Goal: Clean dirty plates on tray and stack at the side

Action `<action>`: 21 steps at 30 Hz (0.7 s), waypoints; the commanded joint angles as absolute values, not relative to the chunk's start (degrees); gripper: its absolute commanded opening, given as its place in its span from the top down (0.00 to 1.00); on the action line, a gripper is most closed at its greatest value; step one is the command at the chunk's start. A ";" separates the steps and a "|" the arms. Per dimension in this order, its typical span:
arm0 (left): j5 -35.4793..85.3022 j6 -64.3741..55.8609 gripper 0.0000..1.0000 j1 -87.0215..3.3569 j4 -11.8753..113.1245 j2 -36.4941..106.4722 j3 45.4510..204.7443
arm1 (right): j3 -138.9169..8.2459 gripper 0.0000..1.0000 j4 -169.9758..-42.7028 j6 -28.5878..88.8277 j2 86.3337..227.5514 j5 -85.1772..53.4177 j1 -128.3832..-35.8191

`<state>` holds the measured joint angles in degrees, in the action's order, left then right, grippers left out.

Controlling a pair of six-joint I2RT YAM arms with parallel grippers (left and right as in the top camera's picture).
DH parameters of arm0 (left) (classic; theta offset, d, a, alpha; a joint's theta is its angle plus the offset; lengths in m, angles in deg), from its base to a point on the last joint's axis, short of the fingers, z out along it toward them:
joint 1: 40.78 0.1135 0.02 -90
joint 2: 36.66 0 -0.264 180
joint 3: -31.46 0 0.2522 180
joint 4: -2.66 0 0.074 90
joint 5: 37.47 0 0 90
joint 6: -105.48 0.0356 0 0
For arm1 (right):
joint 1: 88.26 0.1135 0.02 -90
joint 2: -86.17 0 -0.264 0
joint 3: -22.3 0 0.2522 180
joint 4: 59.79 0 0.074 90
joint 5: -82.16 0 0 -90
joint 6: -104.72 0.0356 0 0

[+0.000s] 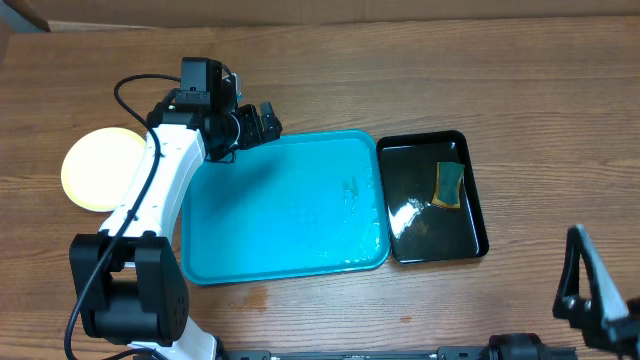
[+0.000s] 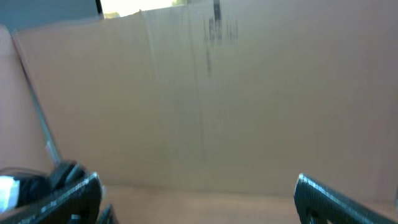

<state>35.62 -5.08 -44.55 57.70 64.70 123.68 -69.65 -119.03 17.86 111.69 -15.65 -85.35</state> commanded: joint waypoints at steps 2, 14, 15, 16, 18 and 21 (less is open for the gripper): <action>36.06 -3.79 0.00 -44.66 57.74 64.11 123.52 | -55.16 0.00 -109.48 14.69 103.40 -15.43 -88.08; 36.06 -3.79 0.00 -44.66 57.74 64.11 123.52 | -18.20 0.00 -75.53 14.93 86.31 -21.25 -87.95; 36.06 -3.79 0.00 -44.66 57.72 64.11 123.52 | -15.75 0.00 -72.73 14.91 86.33 -21.97 -87.95; 36.06 -3.79 0.00 -44.66 57.72 64.11 123.52 | -13.76 0.00 -70.75 14.95 86.36 -22.25 -87.95; 36.06 -3.79 0.00 -44.66 57.74 64.11 123.52 | -9.90 0.00 -66.81 14.97 86.33 -23.21 -87.95; 36.06 -3.79 0.00 -44.66 57.72 64.11 123.52 | -4.28 0.00 -62.02 16.48 86.33 -23.39 -87.90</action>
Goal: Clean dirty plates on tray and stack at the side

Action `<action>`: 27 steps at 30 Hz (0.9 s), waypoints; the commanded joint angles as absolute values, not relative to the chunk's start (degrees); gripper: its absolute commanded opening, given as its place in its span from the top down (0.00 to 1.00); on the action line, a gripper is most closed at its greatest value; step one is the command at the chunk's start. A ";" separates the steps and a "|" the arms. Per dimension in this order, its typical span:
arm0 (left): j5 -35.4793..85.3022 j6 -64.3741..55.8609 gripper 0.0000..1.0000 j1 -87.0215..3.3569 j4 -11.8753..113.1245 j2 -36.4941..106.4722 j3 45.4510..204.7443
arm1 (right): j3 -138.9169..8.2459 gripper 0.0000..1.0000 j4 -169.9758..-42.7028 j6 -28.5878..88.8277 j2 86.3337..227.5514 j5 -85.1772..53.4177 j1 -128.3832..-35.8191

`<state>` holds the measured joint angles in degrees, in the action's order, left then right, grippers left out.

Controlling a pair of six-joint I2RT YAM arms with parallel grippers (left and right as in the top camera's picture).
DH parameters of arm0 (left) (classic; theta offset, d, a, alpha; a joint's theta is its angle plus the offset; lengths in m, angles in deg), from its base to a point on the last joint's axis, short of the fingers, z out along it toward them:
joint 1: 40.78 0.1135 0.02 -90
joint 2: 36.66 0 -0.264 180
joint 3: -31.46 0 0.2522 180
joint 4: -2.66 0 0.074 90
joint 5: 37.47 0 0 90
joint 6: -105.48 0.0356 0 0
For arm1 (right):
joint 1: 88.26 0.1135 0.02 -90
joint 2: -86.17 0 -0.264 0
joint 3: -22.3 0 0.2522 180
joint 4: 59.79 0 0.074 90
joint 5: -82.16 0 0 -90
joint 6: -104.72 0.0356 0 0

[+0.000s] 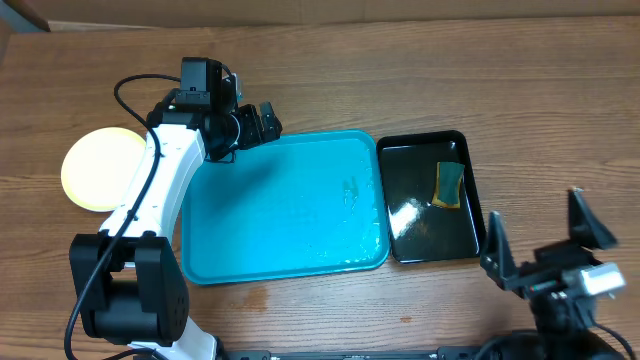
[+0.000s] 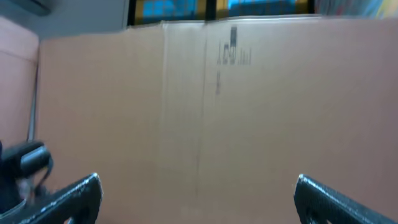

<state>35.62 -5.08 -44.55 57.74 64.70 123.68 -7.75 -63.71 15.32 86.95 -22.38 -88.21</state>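
The teal tray [image 1: 280,205] lies mid-table with no plate on it, only a wet sheen. One pale yellow plate [image 1: 100,167] sits on the table to its left. My left gripper [image 1: 268,120] hovers at the tray's far left corner, pointing right, with nothing seen in it; whether its fingers are apart does not show. Near the front right edge, my right gripper [image 1: 540,238] stands wide open and empty. In the right wrist view the right gripper [image 2: 198,200] faces a cardboard wall [image 2: 217,106], with its fingertips [image 2: 84,193] far apart.
A black tray [image 1: 405,160] holding water and a yellow-green sponge [image 1: 450,185] stands right of the teal tray. A cardboard wall runs along the table's far edge. The left arm's white link and cable lie between the plate and the teal tray.
My right gripper has shifted left and turned, so both open fingers show in the overhead view instead of one. Its camera now points a little higher up the cardboard wall. The left arm has not moved.
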 commanded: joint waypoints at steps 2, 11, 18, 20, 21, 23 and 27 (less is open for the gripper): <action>36.06 -3.79 0.00 -44.66 57.74 64.11 123.52 | -0.91 0.00 -59.69 16.70 86.33 -23.39 -87.90; 36.06 -3.79 0.00 -44.66 57.74 64.11 123.52 | 8.16 0.00 -57.11 16.66 86.33 -21.51 -87.88; 36.06 -3.79 0.00 -44.66 57.72 64.11 123.52 | 8.11 0.00 -65.83 16.61 86.33 -13.14 -85.57; 36.06 -3.79 0.00 -44.66 57.74 64.11 123.52 | 8.11 0.00 -69.74 16.63 86.33 -10.12 -84.30; 36.06 -3.79 0.00 -44.66 57.74 64.11 123.52 | 8.11 0.00 -71.29 16.63 86.33 -9.18 -83.84; 36.06 -3.79 0.00 -44.66 57.74 64.11 123.52 | 8.11 0.00 -74.31 16.63 86.33 -8.26 -83.38; 36.06 -3.79 0.00 -44.66 57.72 64.11 123.52 | 8.11 0.00 -78.40 16.57 86.33 -8.18 -83.40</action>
